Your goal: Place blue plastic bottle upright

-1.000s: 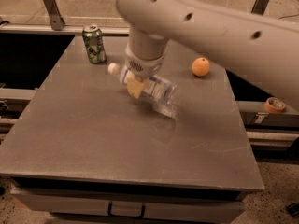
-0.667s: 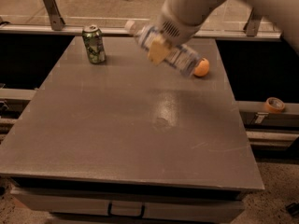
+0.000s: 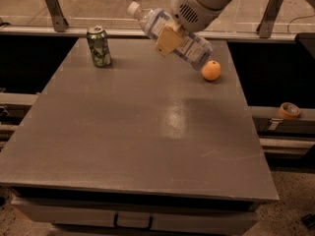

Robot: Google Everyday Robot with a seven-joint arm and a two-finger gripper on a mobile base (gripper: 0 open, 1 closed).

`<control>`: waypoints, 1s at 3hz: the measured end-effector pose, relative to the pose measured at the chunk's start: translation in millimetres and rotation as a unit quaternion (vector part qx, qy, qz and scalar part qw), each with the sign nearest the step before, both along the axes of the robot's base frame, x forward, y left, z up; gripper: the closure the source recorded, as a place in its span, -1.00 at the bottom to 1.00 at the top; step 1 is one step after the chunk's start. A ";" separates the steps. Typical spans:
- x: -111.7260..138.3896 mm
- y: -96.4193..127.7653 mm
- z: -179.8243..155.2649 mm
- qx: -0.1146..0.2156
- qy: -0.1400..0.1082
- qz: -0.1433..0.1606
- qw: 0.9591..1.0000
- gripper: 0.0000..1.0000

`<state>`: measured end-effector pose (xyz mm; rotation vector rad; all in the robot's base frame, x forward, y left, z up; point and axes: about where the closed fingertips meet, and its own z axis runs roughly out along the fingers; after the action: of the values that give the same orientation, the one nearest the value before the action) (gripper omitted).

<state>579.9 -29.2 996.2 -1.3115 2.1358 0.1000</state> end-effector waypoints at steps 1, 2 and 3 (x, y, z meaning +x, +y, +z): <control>6.0 -7.9 3.4 0.028 -0.006 0.013 0.999 1.00; 38.9 -58.3 5.1 0.158 -0.039 0.048 0.986 1.00; 39.2 -67.8 -1.4 0.246 -0.054 0.106 0.962 1.00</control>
Offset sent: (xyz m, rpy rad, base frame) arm 0.0429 -0.1010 0.0306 0.6067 -0.1331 0.2638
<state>619.1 -97.0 994.8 -1.2024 1.7213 0.5939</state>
